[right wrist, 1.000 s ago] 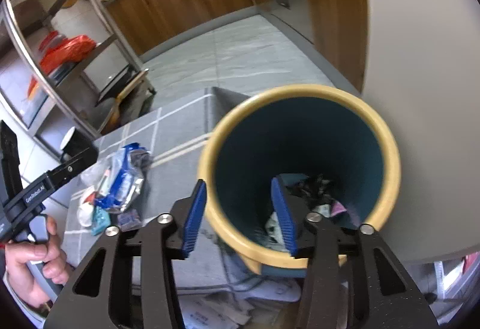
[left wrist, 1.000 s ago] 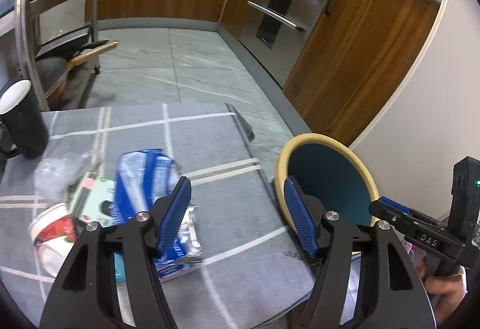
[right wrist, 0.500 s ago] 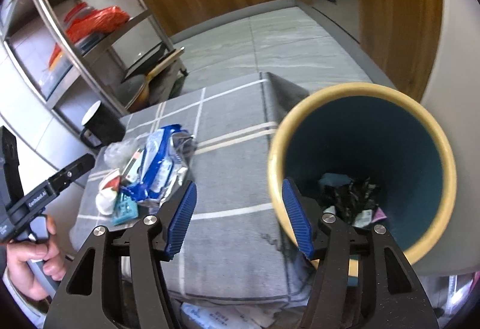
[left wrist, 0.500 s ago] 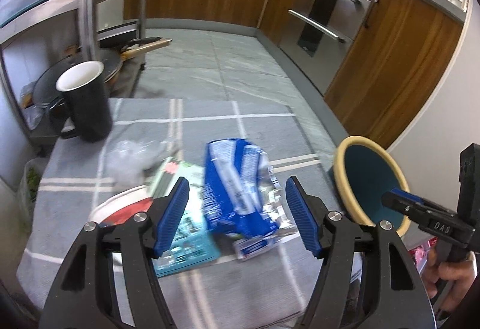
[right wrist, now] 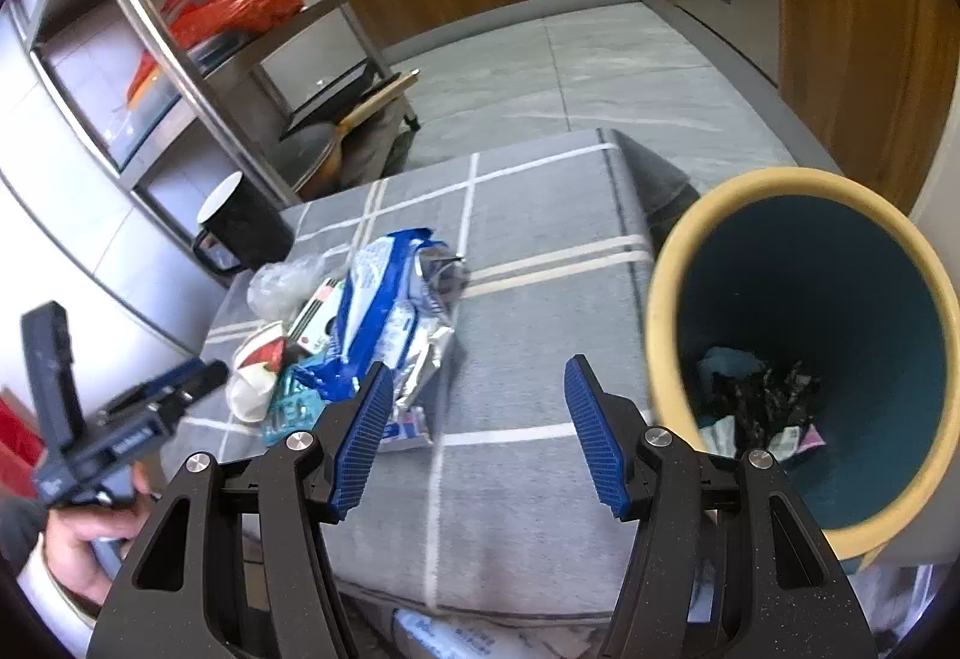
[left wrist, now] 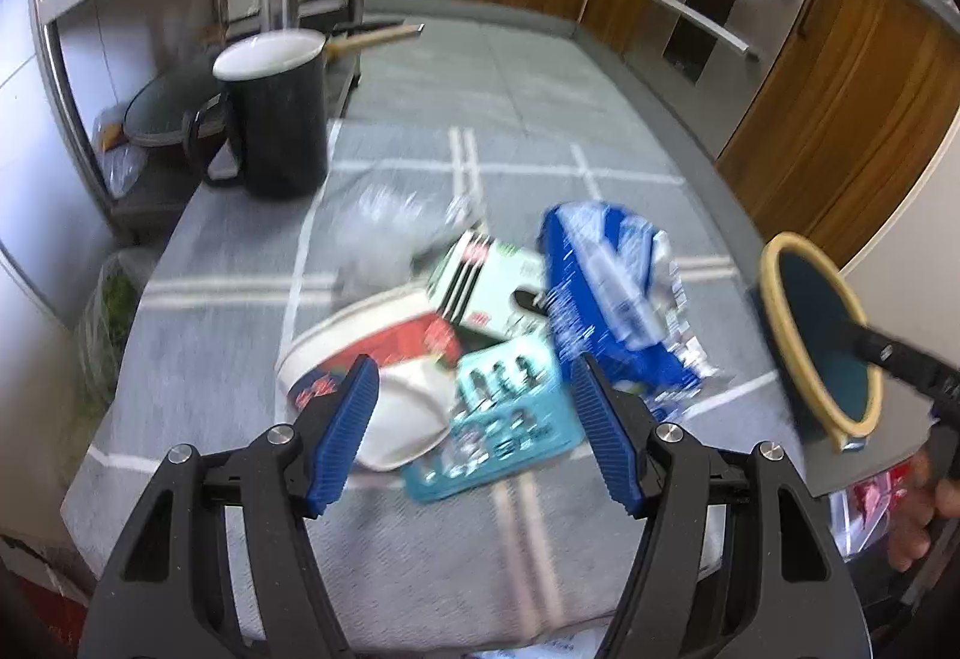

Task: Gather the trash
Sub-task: 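Move both tools back over the cloth toward the snack bag and paper cup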

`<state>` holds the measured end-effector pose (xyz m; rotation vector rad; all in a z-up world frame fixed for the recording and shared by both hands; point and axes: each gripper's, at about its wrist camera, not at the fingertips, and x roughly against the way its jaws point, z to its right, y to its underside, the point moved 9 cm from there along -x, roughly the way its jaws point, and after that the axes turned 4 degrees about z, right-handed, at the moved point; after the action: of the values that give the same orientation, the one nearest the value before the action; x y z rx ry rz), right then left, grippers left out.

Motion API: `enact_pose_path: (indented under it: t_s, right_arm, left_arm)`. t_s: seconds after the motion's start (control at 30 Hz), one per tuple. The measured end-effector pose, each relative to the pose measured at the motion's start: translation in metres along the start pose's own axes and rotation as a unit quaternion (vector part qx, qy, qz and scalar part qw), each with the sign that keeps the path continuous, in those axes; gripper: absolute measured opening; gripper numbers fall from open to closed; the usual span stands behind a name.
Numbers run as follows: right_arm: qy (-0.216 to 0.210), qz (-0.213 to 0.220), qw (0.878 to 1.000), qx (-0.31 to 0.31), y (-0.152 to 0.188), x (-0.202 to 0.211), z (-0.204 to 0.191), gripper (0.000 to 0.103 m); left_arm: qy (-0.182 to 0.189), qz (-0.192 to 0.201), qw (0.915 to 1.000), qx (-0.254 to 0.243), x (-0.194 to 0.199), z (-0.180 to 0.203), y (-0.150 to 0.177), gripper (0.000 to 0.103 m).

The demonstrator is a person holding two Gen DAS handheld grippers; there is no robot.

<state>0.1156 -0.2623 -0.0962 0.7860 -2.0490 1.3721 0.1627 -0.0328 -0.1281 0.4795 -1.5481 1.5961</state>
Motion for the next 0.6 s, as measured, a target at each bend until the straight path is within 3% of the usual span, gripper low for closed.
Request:
enact_pose_path:
  t_s: [0.2, 0.4, 0.6]
  right_arm:
    - [-0.014, -0.017, 1.000, 0.008, 0.006, -0.014, -0.020, 0.061]
    - [-0.017, -0.027, 0.999, 0.020, 0.011, -0.023, -0.032, 0.061]
    - [-0.015, -0.035, 0.999, 0.026, 0.016, -0.027, -0.034, 0.061]
  left_arm:
    - [-0.021, -0.021, 0.9990, 0.032, -0.013, -0.030, 0.014, 0.066]
    - [-0.002, -0.021, 0.9974, 0.068, -0.022, -0.035, 0.009, 0.066]
    - [0.002, -0.045, 0.9885, 0.144, -0.049, -0.053, 0.012, 0.067]
